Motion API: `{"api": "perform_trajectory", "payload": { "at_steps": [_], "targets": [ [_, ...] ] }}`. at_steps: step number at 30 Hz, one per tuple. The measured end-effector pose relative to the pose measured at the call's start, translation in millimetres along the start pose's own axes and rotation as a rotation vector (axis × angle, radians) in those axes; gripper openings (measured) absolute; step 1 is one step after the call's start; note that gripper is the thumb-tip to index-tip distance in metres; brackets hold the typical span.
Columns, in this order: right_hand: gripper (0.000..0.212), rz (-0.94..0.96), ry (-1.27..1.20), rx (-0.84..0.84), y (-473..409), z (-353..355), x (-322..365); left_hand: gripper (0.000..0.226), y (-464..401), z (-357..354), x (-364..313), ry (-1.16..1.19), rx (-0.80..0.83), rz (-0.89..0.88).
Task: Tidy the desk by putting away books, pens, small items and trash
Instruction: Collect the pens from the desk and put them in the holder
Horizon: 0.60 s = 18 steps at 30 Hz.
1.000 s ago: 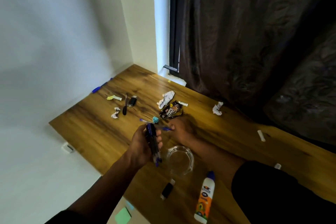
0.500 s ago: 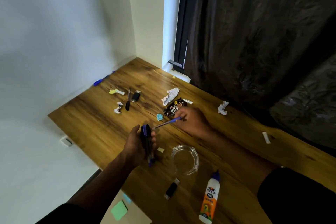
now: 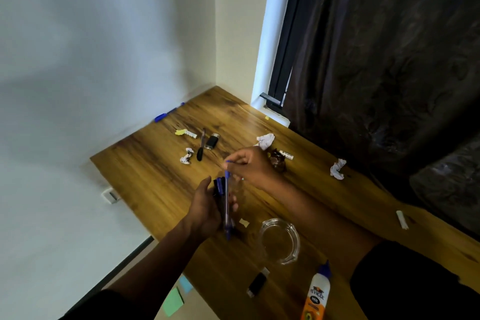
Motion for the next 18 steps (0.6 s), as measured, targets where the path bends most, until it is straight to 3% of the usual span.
{"api": "perform_trajectory", "payload": {
  "at_steps": [5, 8, 10, 18],
  "targets": [
    [0.032, 0.016, 0.273, -0.152, -22.7, -37.4, -10.8, 0.057, -4.2, 9.4, -6.8, -0.019, -0.008, 0.026],
    [0.026, 0.043, 0.38, -0.24, -44.4, -42.1, -12.8, 0.053, -5.1, 19.6, -13.8, 0.004, -0.048, 0.018],
    [0.022, 0.077, 0.469, -0.217, -58.0, -45.1, -11.6, 0.053, -4.8, 26.1, -18.9, 0.002, -0.071, -0.002],
    [0.049, 0.153, 0.804, 0.071, -102.7, -82.6, -8.4, 0.055, -14.6, 55.1, -37.2, 0.041, -0.099, -0.033]
  ]
}}
Point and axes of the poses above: each hand's wrist, its own y-axis away from the middle knuckle, its own z-axis out of the back of the hand, x = y × z, the point moved 3 cm from there along -y, towards the middle knuckle, and after that the axes turned 8 degrees about -z, right-handed, at the moved point
